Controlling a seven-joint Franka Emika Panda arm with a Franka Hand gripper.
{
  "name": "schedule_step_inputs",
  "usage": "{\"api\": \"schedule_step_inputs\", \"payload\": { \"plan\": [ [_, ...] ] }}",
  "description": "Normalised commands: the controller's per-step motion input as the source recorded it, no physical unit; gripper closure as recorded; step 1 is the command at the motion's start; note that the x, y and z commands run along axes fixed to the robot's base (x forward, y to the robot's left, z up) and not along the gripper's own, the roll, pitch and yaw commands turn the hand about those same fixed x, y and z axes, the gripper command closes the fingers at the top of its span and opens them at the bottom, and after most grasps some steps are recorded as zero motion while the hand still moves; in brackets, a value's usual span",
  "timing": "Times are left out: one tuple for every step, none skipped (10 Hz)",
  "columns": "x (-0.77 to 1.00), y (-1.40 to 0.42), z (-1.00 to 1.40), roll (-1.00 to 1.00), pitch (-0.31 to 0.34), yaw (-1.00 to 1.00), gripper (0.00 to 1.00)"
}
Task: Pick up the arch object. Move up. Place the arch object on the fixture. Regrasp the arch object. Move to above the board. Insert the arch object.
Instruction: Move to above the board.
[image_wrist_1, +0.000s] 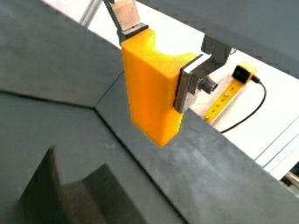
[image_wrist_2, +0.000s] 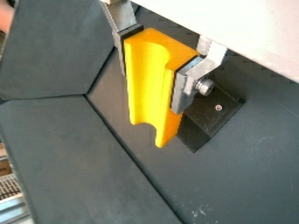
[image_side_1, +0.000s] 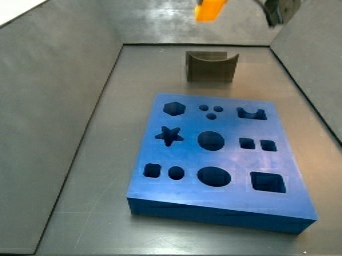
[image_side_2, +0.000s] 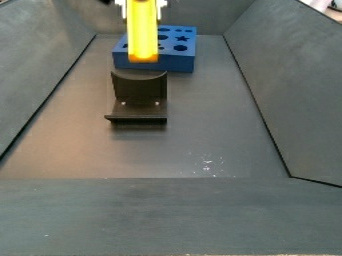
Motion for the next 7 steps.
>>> {"api": "schedule_step_inputs", "payload": {
  "plan": [
    [-0.11, 0.01, 1.0, -0.09, 0.076, -0.09, 1.0],
    [-0.1, 0.01, 1.0, -0.08, 0.109, -0.06, 1.0],
    [-0.1, 0.01, 1.0, -0.07, 0.128, -0.03, 1.0],
    [-0.09, 0.01, 1.0, -0.06, 0.134, 0.0, 1.0],
    [-0.08, 0.0, 1.0, -0.05, 0.131, 0.03, 1.0],
    [-0.06, -0.01, 0.9, -0.04, 0.119, 0.05, 1.0],
    [-0.04, -0.01, 0.81, -0.04, 0.115, 0.06, 1.0]
  ]
}}
